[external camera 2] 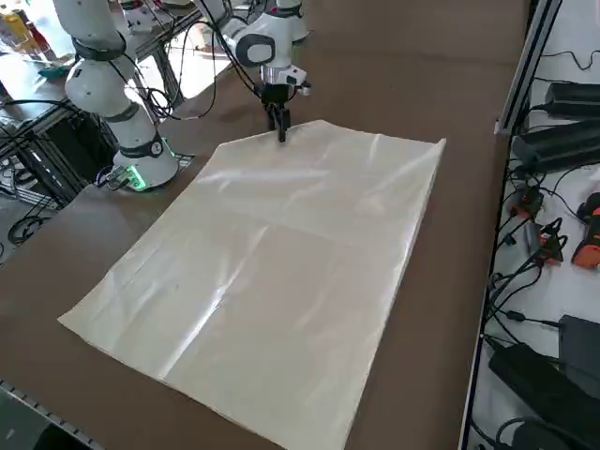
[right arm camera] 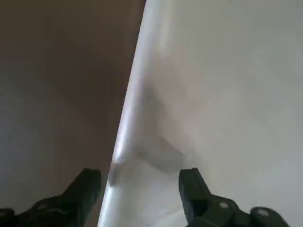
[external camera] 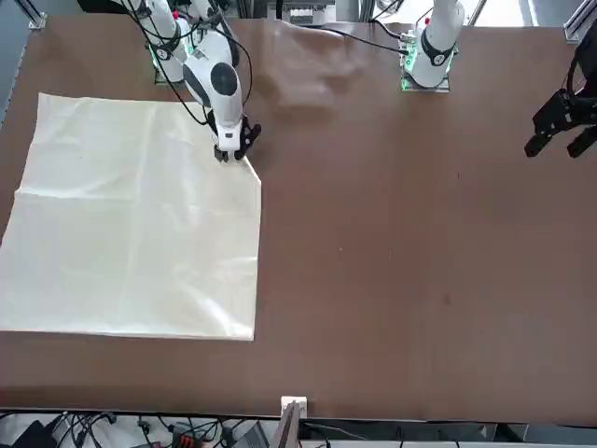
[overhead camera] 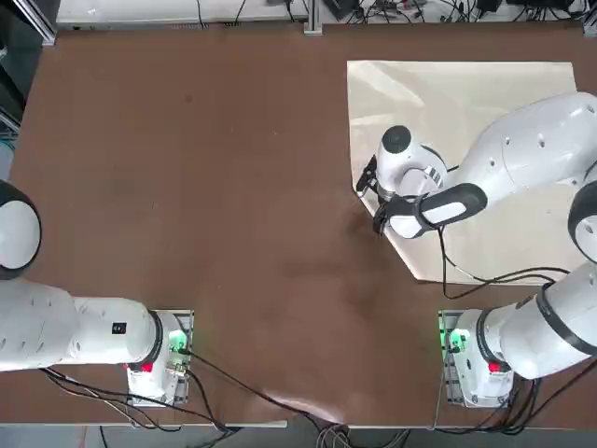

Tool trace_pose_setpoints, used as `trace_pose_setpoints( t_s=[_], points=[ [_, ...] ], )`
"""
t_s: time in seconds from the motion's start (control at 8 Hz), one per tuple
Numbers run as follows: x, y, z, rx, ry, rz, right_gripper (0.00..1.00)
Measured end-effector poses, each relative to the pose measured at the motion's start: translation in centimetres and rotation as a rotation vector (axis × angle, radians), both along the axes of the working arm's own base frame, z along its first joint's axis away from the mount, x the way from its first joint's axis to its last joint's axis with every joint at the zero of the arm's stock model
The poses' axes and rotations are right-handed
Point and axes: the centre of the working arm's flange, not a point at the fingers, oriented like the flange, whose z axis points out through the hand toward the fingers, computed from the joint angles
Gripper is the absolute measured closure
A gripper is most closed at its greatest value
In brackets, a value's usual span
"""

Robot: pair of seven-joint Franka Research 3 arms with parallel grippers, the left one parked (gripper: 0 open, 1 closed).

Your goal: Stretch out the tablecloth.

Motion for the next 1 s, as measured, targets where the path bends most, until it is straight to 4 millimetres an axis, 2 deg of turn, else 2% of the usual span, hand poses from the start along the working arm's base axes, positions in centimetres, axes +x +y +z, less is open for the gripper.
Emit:
trace_pose_setpoints(
  t_s=[0.38,0.5,0.88,1.0],
  points=[
    [-0.23,0.06,-0.77,-0.001,-0.01,0.046,0.03],
    [-0.26,0.06,-1.02,0.001,-0.01,0.052,0.14],
    [0.14,0.2,-0.46,0.017,-0.033,0.035,0.77],
    [0.58,0.1,-0.32,0.032,-0.052,-0.005,0.88]
  ],
)
